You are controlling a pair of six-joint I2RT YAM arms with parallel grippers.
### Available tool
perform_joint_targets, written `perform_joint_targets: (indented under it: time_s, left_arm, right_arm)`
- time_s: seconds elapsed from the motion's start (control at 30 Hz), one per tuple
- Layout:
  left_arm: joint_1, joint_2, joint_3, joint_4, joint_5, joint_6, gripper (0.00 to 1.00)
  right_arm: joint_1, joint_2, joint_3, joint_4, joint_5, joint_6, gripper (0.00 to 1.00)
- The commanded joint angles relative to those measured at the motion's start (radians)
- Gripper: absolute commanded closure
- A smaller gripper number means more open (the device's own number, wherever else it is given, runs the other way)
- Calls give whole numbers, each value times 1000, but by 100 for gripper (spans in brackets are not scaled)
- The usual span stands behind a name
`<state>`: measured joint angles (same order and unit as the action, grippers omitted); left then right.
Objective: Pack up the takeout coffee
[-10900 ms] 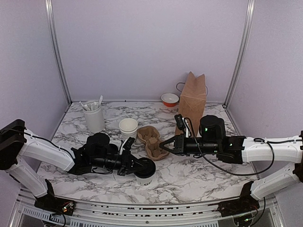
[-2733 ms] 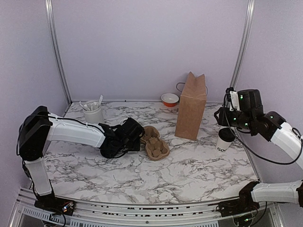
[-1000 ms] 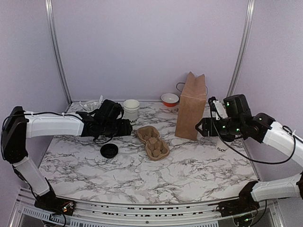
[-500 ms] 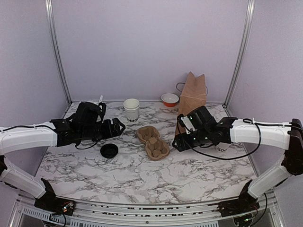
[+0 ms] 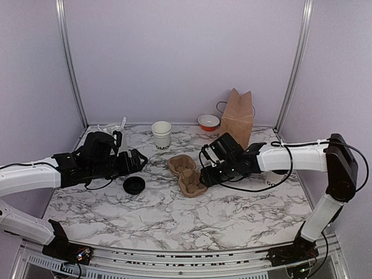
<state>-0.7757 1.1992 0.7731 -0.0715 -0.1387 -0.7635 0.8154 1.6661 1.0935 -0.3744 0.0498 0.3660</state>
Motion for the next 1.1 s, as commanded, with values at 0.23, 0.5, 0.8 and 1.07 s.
perform_joint_targets:
  time_s: [0.23, 0.5, 0.8, 1.07]
  left_arm:
    - [7, -54, -34, -4, -7, -7, 1]
    - [9, -68, -35, -8, -17, -10, 1]
    - [12, -84, -62, -17, -21, -9, 1]
    - [15, -95, -70, -16, -20, -11, 1]
  right_arm:
    - [17, 90, 74, 15, 22, 38, 50]
    - [32, 134, 120, -8, 50, 42, 61]
    - [51, 158, 155, -41, 87, 45, 70]
    - [52, 161, 178, -60, 88, 49, 79]
